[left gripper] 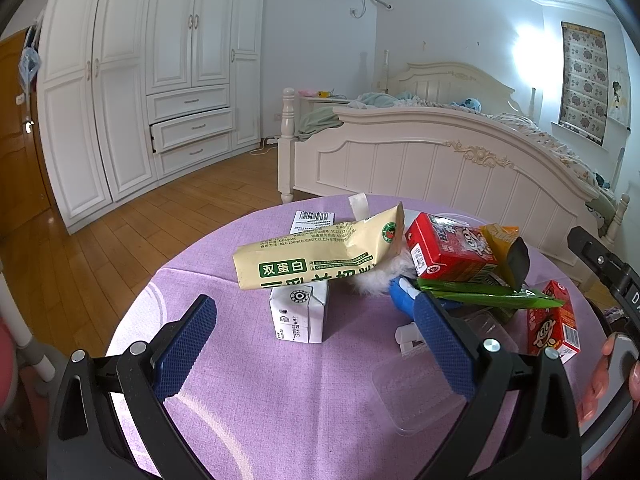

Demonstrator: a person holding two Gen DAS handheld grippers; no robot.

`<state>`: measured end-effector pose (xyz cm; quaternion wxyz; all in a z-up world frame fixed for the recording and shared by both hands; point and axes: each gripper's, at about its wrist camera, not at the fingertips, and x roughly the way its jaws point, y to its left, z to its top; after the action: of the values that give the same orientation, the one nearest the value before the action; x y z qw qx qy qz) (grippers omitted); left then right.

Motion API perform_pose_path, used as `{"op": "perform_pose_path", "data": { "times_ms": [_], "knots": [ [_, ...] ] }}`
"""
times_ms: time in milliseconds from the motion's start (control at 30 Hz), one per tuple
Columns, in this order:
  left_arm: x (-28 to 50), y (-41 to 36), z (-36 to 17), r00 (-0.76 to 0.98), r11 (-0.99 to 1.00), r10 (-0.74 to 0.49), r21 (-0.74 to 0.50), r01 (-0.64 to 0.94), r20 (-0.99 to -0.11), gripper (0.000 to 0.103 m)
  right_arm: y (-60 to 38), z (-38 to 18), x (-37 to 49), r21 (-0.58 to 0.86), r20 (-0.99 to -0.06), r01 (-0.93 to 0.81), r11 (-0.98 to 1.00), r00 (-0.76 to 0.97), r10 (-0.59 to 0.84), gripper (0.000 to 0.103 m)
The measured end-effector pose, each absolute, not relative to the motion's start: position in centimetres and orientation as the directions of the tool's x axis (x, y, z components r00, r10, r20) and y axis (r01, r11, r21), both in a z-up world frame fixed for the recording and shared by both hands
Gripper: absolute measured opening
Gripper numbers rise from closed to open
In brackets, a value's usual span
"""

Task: Collect trash

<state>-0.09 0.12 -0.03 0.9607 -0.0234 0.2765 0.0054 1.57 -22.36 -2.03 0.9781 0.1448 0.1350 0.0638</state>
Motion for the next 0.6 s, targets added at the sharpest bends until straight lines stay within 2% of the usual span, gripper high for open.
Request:
{"op": "perform_pose_path", "data": {
  "times_ms": [600],
  "knots": [
    [0.3,1.2,-0.6,0.833,0.996,-0.035,-0.088,-0.016,-0.552,0.098,-22.4,-2.3,2.1,0.332,-0.272,-0.086,0.939,0.945,0.183,0.099]
  ]
}}
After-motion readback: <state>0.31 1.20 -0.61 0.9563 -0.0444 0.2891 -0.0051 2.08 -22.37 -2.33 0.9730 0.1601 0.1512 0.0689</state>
